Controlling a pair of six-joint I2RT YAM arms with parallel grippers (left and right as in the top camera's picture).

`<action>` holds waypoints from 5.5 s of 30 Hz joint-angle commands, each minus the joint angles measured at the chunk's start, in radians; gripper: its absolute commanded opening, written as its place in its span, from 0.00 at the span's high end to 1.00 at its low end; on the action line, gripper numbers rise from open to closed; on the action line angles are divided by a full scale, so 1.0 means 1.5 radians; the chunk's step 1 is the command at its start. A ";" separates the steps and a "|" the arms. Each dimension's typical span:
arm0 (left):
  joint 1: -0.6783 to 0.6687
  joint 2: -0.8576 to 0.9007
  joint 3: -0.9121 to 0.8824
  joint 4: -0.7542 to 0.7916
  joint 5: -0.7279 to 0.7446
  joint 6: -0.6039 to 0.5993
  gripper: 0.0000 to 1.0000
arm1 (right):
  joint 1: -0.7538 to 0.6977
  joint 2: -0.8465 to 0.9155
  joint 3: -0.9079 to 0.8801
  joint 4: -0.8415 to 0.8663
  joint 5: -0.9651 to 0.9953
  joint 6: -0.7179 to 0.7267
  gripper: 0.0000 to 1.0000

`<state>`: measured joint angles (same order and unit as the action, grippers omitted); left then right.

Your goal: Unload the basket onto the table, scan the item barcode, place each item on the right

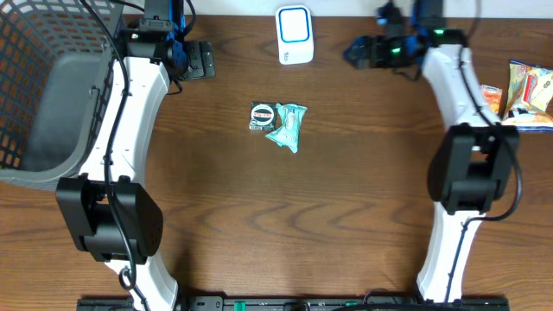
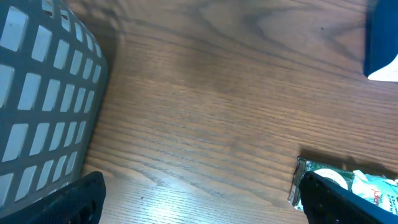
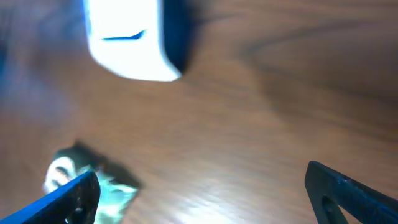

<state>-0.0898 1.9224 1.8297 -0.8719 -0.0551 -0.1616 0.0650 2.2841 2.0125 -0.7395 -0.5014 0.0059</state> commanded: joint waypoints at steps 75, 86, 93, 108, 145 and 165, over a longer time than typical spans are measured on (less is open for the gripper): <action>0.000 -0.014 0.008 -0.002 -0.006 -0.011 0.02 | -0.165 0.129 -0.008 0.127 0.650 0.120 0.99; 0.000 -0.014 0.008 -0.002 -0.006 -0.011 0.02 | -0.143 0.011 -0.008 0.051 0.550 0.121 0.96; 0.000 -0.014 0.008 -0.002 -0.006 -0.011 0.02 | -0.099 -0.048 -0.008 -0.149 0.029 0.120 0.77; 0.000 -0.014 0.008 -0.002 -0.006 -0.011 0.02 | 0.138 -0.037 -0.009 -0.257 0.060 0.121 0.64; 0.000 -0.014 0.008 -0.002 -0.006 -0.011 0.02 | 0.422 0.061 -0.009 -0.235 0.527 0.320 0.62; 0.000 -0.014 0.008 -0.002 -0.006 -0.011 0.02 | 0.320 0.081 -0.003 -0.344 0.531 0.320 0.98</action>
<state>-0.0898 1.9224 1.8297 -0.8719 -0.0551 -0.1616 0.5648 2.3856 2.0010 -1.2423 0.3130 0.4789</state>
